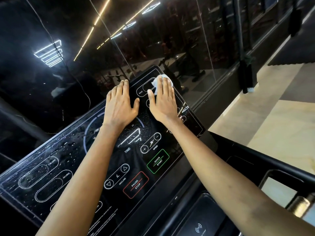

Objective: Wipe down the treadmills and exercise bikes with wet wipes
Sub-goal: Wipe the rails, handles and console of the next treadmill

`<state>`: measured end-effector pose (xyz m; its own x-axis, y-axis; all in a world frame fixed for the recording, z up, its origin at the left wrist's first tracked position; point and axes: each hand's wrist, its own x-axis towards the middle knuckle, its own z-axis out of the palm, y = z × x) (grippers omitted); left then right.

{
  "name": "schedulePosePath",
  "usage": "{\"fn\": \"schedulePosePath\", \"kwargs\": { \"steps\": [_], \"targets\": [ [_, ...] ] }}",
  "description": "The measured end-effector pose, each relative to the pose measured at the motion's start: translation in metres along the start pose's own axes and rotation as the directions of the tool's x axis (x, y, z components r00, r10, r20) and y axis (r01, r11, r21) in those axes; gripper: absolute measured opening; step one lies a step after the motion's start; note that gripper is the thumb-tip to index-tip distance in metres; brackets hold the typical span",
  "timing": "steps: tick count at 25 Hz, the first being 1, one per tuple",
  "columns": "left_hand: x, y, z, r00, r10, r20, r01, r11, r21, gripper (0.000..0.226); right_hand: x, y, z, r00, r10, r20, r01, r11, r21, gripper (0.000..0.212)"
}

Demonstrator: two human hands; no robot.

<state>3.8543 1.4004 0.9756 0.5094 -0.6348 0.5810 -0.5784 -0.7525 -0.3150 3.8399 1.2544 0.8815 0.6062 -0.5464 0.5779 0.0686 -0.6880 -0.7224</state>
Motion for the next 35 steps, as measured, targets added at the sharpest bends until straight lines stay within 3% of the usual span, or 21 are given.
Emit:
{"fn": "schedulePosePath", "kwargs": {
  "steps": [2,6,8,14,19,22,30,35],
  "targets": [
    [0.005,0.002,0.003,1.000,0.001,-0.003,-0.001,1.000,-0.002,0.076,-0.004,-0.002,0.004,0.999,0.039,-0.003,-0.039,0.999,0.011,0.073],
    [0.005,0.001,0.007,1.000,0.003,-0.029,-0.003,1.000,0.001,0.074,0.022,-0.017,-0.006,0.981,-0.178,0.076,0.176,0.984,0.038,0.068],
    [0.005,0.003,0.008,0.999,0.002,-0.040,-0.001,1.000,0.016,0.073,0.031,-0.018,-0.010,0.976,-0.207,0.068,0.206,0.978,0.021,0.065],
    [0.002,0.015,0.017,0.997,0.006,-0.078,0.003,0.993,0.116,0.071,-0.029,0.036,-0.005,0.990,0.120,-0.067,-0.117,0.992,0.051,0.071],
    [0.003,0.021,0.022,0.996,-0.024,-0.083,0.034,0.993,0.111,0.071,-0.092,0.064,0.000,0.972,0.234,-0.007,-0.234,0.972,0.009,0.072],
    [0.001,0.025,0.023,0.996,-0.035,-0.085,0.042,0.995,0.086,0.070,-0.106,0.070,-0.004,0.950,0.311,0.031,-0.312,0.946,0.082,0.071],
    [-0.092,0.079,0.044,0.997,-0.014,-0.077,-0.001,0.984,-0.180,0.057,-0.185,0.134,-0.023,0.891,0.421,0.173,-0.423,0.906,-0.027,0.080],
    [-0.209,0.122,0.069,0.991,-0.108,0.079,0.130,0.925,-0.358,0.047,-0.241,0.153,-0.036,0.925,0.205,0.320,-0.201,0.978,-0.046,0.072]
  ]
}}
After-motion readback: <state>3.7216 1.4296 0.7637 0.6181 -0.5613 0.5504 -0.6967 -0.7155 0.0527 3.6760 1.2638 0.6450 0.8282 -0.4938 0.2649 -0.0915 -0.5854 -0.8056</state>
